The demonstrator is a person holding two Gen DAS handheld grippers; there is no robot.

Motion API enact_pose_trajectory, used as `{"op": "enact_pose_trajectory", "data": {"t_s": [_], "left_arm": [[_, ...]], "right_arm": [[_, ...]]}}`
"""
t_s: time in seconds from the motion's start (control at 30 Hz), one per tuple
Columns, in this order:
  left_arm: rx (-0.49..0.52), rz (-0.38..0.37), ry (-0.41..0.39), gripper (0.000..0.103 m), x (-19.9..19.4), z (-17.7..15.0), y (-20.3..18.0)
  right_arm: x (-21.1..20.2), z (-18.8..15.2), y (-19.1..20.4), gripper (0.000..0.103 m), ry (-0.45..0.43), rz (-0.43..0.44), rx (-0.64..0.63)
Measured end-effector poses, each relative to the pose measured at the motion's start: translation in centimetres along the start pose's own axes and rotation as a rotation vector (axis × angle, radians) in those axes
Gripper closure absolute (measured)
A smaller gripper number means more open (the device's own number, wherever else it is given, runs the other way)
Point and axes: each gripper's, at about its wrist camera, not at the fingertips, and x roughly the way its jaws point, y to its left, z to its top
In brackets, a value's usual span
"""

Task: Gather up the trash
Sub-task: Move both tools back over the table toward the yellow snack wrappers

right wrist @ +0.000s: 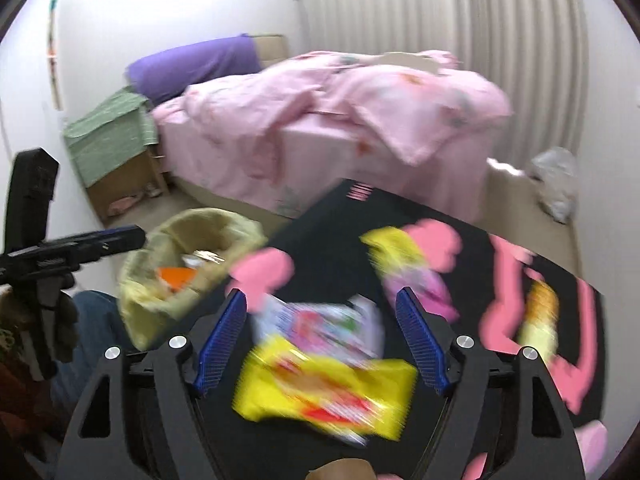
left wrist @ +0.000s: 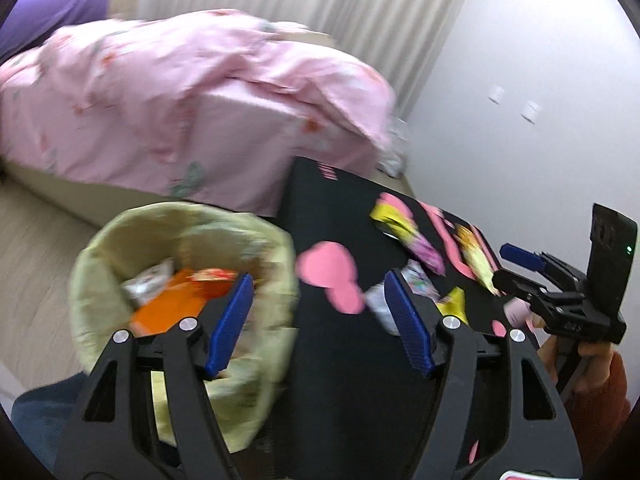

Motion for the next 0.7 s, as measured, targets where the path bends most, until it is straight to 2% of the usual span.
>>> {"op": "enact_pose_trajectory", "data": {"t_s": [0.13,0.2,0.27,0.33,0.47,0.63,0.7], "left_arm": [[0.067,-0.101,0.036,0.038,2.9,0.4,-3.6],[0.070,-0.153,0.096,0.037,5.6,0.7,-5.3],[0.077,-0.164,0.164,0.037,7.9,0.8,-6.7],[0.086,-0.158,0.204,0.037,9.6,0.7,-7.9],[0.129,-0.135,0.200,0.037,11.3,0.3,-9.6],[0.160,-0.141,0.184,0.037,10.8,-0.1,-9.9],[0.160,-0.154,0.180,0.037,10.2,-0.2,-9.8]], "right_arm": [[-1.8,-2.5,-2.9,0.030,0.018,-0.085,0.041],[-2.4,-3.9,-4.1,0.030,0.031,-0.134,0.043],[-3.0,-5.3,-5.2,0.030,0.028,-0.199,0.055],[-3.6,-6.3,-6.2,0.030,0.025,-0.214,0.088],[-3.3,-7.4,-9.2,0.030,0.028,-0.199,0.195],[-0.9,-6.2,-11.2,0.030,0.036,-0.233,0.256],[0.5,-5.5,-12.1,0.030,0.044,-0.276,0.282]]}}
